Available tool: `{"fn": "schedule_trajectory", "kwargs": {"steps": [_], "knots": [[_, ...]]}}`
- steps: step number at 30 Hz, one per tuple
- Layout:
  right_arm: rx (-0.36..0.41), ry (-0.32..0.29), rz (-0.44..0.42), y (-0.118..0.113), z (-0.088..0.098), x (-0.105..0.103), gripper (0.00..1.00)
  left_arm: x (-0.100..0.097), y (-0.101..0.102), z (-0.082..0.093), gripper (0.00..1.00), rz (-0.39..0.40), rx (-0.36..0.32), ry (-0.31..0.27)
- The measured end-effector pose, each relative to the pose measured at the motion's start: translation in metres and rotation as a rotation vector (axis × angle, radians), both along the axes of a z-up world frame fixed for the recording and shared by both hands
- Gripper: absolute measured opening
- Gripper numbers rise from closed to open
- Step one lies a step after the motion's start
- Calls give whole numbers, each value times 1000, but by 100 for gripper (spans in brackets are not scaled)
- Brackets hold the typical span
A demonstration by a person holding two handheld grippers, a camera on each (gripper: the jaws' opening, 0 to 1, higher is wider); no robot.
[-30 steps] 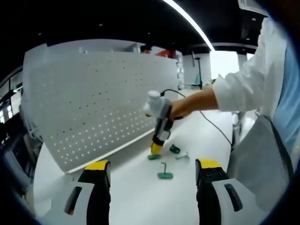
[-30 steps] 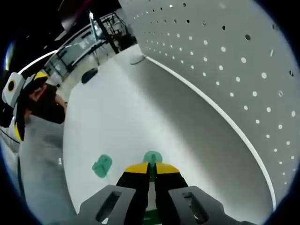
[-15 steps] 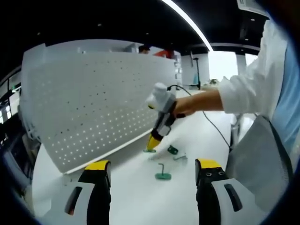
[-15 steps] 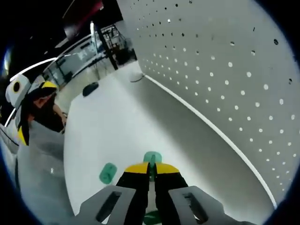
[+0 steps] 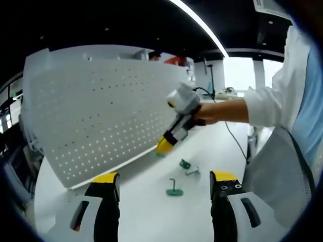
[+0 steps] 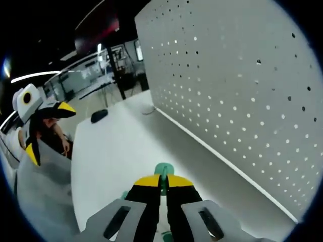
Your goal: Insert the hook assembly into the mounting plate slot until the hook locks in place.
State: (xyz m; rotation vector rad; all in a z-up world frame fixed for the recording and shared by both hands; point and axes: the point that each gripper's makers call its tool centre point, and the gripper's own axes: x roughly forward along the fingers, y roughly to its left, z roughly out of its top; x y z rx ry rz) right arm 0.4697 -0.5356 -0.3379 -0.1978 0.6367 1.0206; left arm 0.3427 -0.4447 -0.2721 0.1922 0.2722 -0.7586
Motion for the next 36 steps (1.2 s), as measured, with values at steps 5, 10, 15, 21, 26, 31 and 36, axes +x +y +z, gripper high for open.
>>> {"fn": "schedule_trajectory", "kwargs": {"steps": [5, 10, 15, 21, 26, 31, 36], "knots": [[36, -45, -18, -1, 17, -3, 1, 0, 0, 0, 74, -1, 0, 0], [93, -97, -48, -5, 37, -9, 1, 2, -1, 4, 72, 6, -16, -5], [125, -155, -64, -9, 54, -15, 1, 7, -3, 19, 69, 19, -79, -30], [170, -211, -80, -10, 79, -20, 1, 8, -9, 27, 67, 15, -67, -43], [222, -263, -89, -7, 106, -26, 1, 14, -17, 49, 65, 13, -83, -86], [244, -313, -90, -6, 126, -29, 1, 23, -24, 69, 61, 7, -80, -128], [274, -367, -99, -8, 148, -32, 1, 33, -31, 84, 56, 4, -100, -153]]}}
